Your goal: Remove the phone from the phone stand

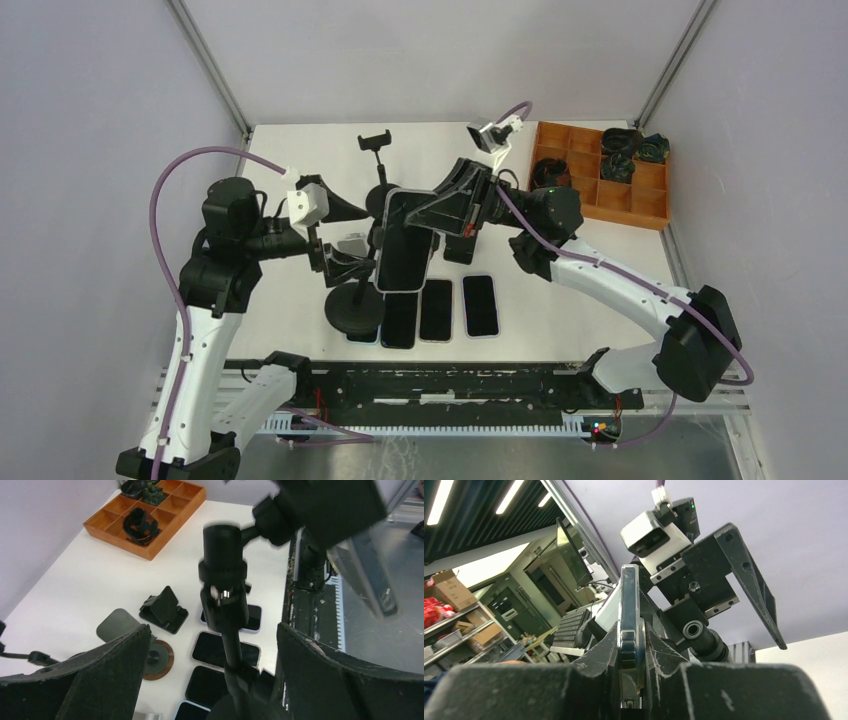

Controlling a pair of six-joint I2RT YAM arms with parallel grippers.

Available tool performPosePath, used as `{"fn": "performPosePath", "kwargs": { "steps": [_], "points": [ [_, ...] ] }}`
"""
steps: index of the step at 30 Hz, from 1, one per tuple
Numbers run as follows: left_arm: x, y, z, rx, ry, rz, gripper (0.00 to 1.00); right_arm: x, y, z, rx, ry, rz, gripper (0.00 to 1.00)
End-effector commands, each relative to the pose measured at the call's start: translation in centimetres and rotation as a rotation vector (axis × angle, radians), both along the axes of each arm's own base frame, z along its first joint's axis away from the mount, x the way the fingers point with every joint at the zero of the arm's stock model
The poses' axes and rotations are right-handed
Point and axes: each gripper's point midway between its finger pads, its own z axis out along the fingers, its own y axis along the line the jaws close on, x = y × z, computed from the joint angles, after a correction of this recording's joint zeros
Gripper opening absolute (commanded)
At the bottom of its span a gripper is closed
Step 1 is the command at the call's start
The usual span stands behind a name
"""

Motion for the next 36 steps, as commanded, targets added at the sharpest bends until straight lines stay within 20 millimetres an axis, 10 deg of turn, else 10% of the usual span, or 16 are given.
{"fn": "performPosePath", "kwargs": {
  "steps": [1, 15, 27, 36],
  "points": [
    [-1.5, -0.6, 0.9, -0.048, 0.036, -0.069, 1.0, -1.9, -1.1, 4.8, 0.215, -0.093, -0.018, 0.0],
    [-3.3, -0.4, -2.3, 0.007, 0.012, -0.151, 0.65, -3.6, 1.1, 4.7, 0.186, -0.205, -0.025, 0.0],
    [-5.1, -0.2, -2.8, 0.048, -0.039, -0.254, 0.03, -4.0, 3.3, 2.6, 0.132, -0.235, -0.047, 0.07],
    [-6.5, 0.1, -3.6, 0.078, -0.045, -0.313, 0.02, -2.5, 5.7, -2.2, -0.17, -0.412, -0.072, 0.5]
  ]
}}
